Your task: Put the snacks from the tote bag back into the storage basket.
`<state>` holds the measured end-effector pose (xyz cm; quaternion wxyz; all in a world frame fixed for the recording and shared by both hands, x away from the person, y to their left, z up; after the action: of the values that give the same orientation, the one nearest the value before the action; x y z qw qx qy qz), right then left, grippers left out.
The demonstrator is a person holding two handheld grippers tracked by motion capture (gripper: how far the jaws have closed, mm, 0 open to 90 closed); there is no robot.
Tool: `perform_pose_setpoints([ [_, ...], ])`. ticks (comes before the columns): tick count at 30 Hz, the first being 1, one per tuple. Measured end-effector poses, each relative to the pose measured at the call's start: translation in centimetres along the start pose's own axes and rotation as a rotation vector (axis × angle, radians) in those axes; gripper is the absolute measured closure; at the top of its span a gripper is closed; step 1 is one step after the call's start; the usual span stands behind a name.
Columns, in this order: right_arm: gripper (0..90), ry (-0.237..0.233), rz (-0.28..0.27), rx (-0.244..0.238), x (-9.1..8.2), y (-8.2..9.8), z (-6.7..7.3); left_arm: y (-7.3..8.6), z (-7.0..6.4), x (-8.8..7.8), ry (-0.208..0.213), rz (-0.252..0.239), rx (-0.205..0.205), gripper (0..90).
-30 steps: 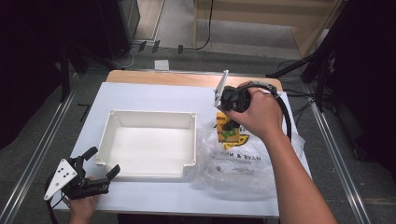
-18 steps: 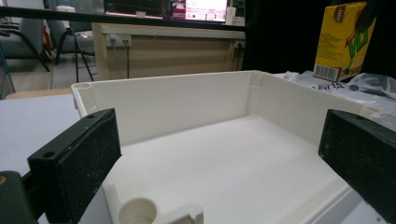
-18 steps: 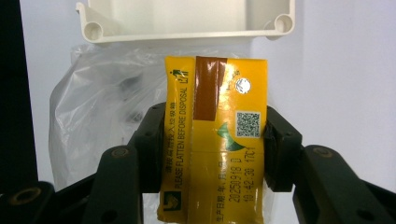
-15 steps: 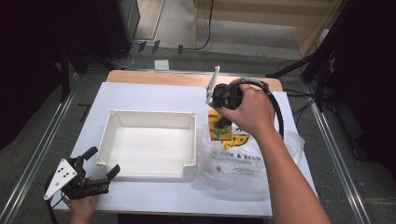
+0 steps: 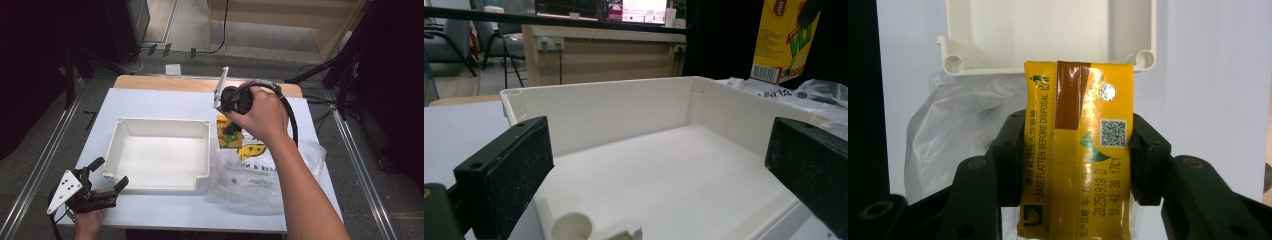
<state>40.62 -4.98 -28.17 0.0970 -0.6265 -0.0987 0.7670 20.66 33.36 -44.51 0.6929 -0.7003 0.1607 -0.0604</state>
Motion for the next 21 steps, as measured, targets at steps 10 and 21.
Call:
perform_pose_setpoints([
  [10,53.0,0.006,-0.005,-0.032,-0.1,-1.1,-0.1,0.0,0.1,0.0,0.001,0.000,-0.002,0.0],
  [21,53.2,0.004,-0.010,-0.024,0.1,-2.4,0.0,0.0,0.0,0.0,0.002,0.001,-0.002,0.0],
])
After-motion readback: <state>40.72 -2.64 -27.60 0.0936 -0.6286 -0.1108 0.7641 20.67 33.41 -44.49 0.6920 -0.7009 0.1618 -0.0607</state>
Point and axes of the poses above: each handheld gripper's, and its own axes: x roughly forward along the jaws, y roughly out of its underside, z roughly to its left, the point moved 1 cm from there along x, roughly forward along the jaws, and after that the axes turned 14 degrees about -y, right-handed, at the moved point
